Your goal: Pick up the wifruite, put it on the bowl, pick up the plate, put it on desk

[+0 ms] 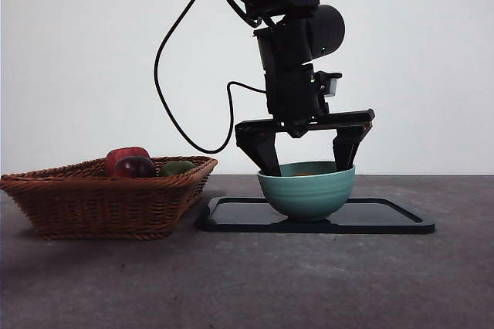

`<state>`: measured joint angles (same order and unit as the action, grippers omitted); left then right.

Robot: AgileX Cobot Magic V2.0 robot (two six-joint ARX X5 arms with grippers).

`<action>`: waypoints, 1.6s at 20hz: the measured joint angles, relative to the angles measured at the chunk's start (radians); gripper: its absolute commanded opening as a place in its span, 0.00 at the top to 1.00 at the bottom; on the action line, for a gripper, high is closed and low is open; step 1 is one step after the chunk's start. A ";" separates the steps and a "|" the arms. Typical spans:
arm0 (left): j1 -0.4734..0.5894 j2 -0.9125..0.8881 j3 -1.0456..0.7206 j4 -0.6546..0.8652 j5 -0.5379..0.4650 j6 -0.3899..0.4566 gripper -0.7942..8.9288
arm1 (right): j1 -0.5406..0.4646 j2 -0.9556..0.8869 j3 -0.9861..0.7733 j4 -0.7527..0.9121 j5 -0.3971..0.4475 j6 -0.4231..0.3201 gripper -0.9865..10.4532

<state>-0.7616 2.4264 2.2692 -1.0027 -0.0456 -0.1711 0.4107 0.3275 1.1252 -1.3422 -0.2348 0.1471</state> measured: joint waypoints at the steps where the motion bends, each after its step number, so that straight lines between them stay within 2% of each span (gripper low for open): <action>1: 0.000 0.001 0.000 0.000 0.000 0.005 0.46 | 0.000 0.000 0.000 0.000 0.000 0.000 0.44; 3: 0.000 0.007 0.000 -0.007 0.000 0.009 0.55 | 0.000 0.000 0.000 0.000 0.000 0.000 0.44; 5: 0.000 0.015 0.000 -0.003 0.000 0.014 0.61 | 0.000 0.000 0.000 0.000 0.000 0.000 0.44; 13: 0.000 0.017 0.034 -0.027 0.000 0.017 0.61 | 0.000 0.000 0.000 0.000 0.000 0.000 0.44; 20: 0.000 0.017 0.409 -0.314 0.000 0.021 0.61 | 0.000 0.000 0.000 0.000 0.000 0.000 0.44; 23: 0.000 0.022 0.523 -0.381 0.000 0.022 0.61 | 0.000 0.000 0.000 0.000 0.000 0.000 0.44; 32: -0.004 0.003 0.542 -0.419 0.000 0.023 0.61 | 0.000 0.000 0.000 0.000 0.000 0.000 0.44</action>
<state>-0.7658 2.4298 2.8109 -1.4216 -0.0456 -0.1478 0.4107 0.3275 1.1252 -1.3422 -0.2348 0.1471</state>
